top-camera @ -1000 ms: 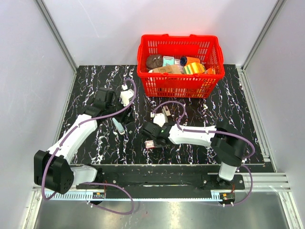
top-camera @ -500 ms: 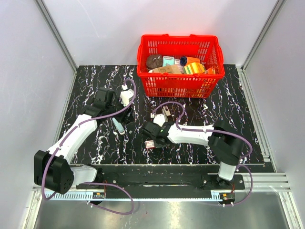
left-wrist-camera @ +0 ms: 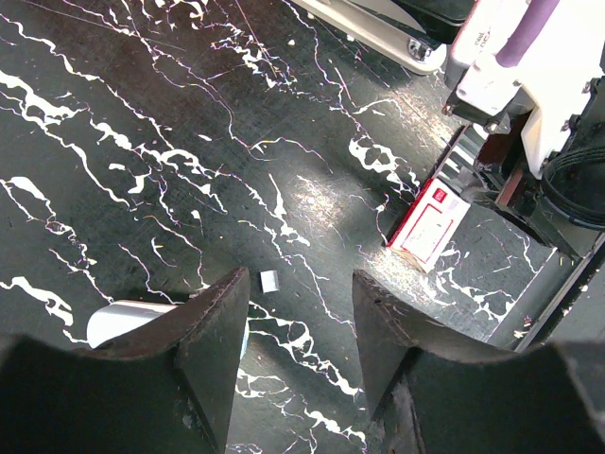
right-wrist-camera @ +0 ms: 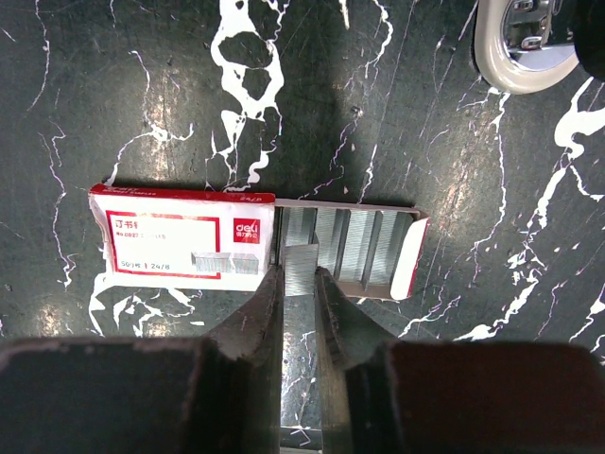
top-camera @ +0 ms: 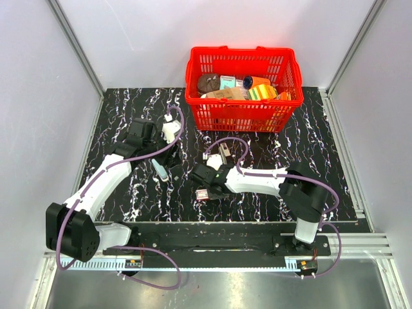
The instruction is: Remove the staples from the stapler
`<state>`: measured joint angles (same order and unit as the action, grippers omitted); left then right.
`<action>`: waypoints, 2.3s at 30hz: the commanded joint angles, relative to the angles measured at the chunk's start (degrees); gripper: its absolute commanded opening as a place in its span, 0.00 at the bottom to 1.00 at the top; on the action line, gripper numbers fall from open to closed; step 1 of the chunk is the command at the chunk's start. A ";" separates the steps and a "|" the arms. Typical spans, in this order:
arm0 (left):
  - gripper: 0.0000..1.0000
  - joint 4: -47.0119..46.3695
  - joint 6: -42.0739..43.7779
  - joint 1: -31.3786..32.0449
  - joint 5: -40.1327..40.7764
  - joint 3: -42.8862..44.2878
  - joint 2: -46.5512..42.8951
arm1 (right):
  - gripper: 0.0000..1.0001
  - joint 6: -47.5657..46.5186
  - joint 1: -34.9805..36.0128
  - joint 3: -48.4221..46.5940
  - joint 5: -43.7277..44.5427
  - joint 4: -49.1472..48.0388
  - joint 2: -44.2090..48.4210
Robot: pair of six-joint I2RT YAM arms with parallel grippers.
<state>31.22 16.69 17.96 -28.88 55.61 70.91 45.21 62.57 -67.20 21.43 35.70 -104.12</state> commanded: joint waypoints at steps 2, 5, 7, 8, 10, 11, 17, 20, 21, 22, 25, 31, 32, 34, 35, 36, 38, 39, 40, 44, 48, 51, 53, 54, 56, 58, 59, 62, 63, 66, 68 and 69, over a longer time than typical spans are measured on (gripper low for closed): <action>0.52 -0.72 0.01 -0.20 -0.38 0.37 -2.01 | 0.17 -0.04 -0.43 -1.79 0.10 0.59 -0.12; 0.52 -0.55 -0.08 -0.11 -0.47 0.72 -1.83 | 0.19 -0.21 -0.34 -1.79 0.10 0.51 -0.12; 0.52 -0.46 -0.08 -0.11 -0.38 0.90 -1.66 | 0.23 -0.21 -0.43 -1.79 0.10 0.51 -0.03; 0.52 -0.37 -0.08 -0.11 -0.47 0.90 -1.66 | 0.24 -0.12 -0.43 -1.79 0.02 0.51 -0.03; 0.52 -0.37 -0.16 -0.11 -0.47 0.90 -1.57 | 0.27 -0.04 -0.43 -1.71 0.19 0.51 -0.03; 0.52 -0.29 -0.08 -0.11 -0.38 0.90 -1.48 | 0.29 -0.12 -0.34 -1.71 0.19 0.42 -0.03; 0.52 -0.11 0.10 -0.03 -0.56 1.07 -1.57 | 0.33 -0.12 -0.43 -1.53 0.37 0.42 0.32; 0.52 -0.11 0.19 -0.03 -0.47 0.99 -1.48 | 0.33 -0.12 -0.43 -1.01 0.28 -0.02 1.02; 0.52 -0.11 0.54 -0.03 -0.38 0.90 -1.48 | 0.33 -0.12 -0.43 -0.57 0.28 -0.45 1.45; 0.52 -0.02 0.97 0.06 -0.12 0.90 -1.39 | 0.32 -0.38 -0.43 -0.22 0.19 -0.89 2.16; 0.51 0.50 4.39 1.46 2.59 0.55 -0.61 | 0.32 -1.70 -0.43 1.54 -0.33 -2.56 6.37; 0.49 1.30 13.27 6.12 11.47 -2.00 2.55 | 0.31 -5.13 -0.43 3.47 0.01 -4.58 17.17; 0.49 1.30 13.80 6.74 12.70 -2.44 3.26 | 0.31 -5.83 -0.43 4.09 0.62 -5.37 19.02; 0.49 1.30 14.07 7.62 14.20 -2.97 4.93 | 0.31 -6.80 -0.86 6.45 2.38 -6.96 22.80; 0.49 1.30 13.90 7.97 14.55 -3.23 6.07 | 0.30 -7.15 -1.39 8.29 2.82 -7.83 24.21; 0.49 1.21 13.55 8.32 15.17 -3.41 7.03 | 0.30 -7.42 -2.26 9.97 3.00 -8.36 25.53; 0.49 0.42 12.41 9.20 16.48 -3.76 8.44 | 0.30 -7.33 -4.02 12.78 2.65 -8.98 27.29; 0.49 0.07 11.79 9.81 17.62 -3.85 9.06 | 0.30 -7.33 -4.38 14.27 2.65 -9.51 27.91; 0.49 -0.19 11.53 10.34 18.59 -4.20 9.50 | 0.30 -7.24 -4.56 15.42 2.56 -9.95 28.52; 0.50 -1.69 8.28 12.01 22.55 -4.90 11.34 | 0.30 -6.10 -4.65 19.99 1.43 -13.54 30.11; 0.51 -2.92 8.27 13.77 24.22 -5.60 13.72 | 0.30 -6.01 -4.91 20.88 0.72 -14.43 30.37; 0.51 -3.27 7.31 13.95 25.01 -4.47 16.26 | 0.30 -6.10 -5.09 20.97 0.19 -14.70 30.11; 0.51 -3.27 6.08 13.95 25.89 -3.33 17.85 | 0.30 -6.10 -5.17 21.14 0.10 -14.79 30.29; 0.51 -3.36 5.38 13.95 26.33 -2.89 18.64 | 0.30 -6.19 -5.35 21.32 0.10 -14.87 30.46; 0.51 -3.27 4.15 13.86 26.95 -1.92 20.13 | 0.30 -6.10 -5.52 21.67 -0.16 -15.22 30.90; 0.51 -3.27 3.18 13.95 27.48 -1.13 21.28 | 0.30 -6.36 -5.70 22.02 -0.60 -15.57 31.25; 0.51 -3.27 2.91 13.95 27.83 -0.77 21.80 | 0.30 -6.19 -5.79 22.37 -0.60 -15.84 31.43; 0.51 -3.27 2.30 13.95 27.48 0.19 22.51 | 0.30 -6.19 -6.14 22.73 -0.95 -16.19 31.87; 0.51 -3.27 1.95 13.95 27.30 0.46 22.60 | 0.30 -6.27 -6.23 22.81 -1.04 -16.37 31.78; 0.51 -3.01 1.68 13.95 26.95 0.90 22.60 | 0.30 -6.36 -6.40 22.90 -1.48 -16.46 31.78; 0.51 -2.92 1.68 13.95 26.34 0.72 22.43 | 0.30 -6.45 -6.49 22.90 -1.66 -16.46 31.61; 0.51 -2.83 1.68 13.95 25.90 0.64 22.43 | 0.29 -6.36 -6.58 22.90 -1.66 -16.63 31.69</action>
<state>29.43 19.46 31.88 -2.96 54.41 93.38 39.09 56.71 -44.40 20.18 21.50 -73.87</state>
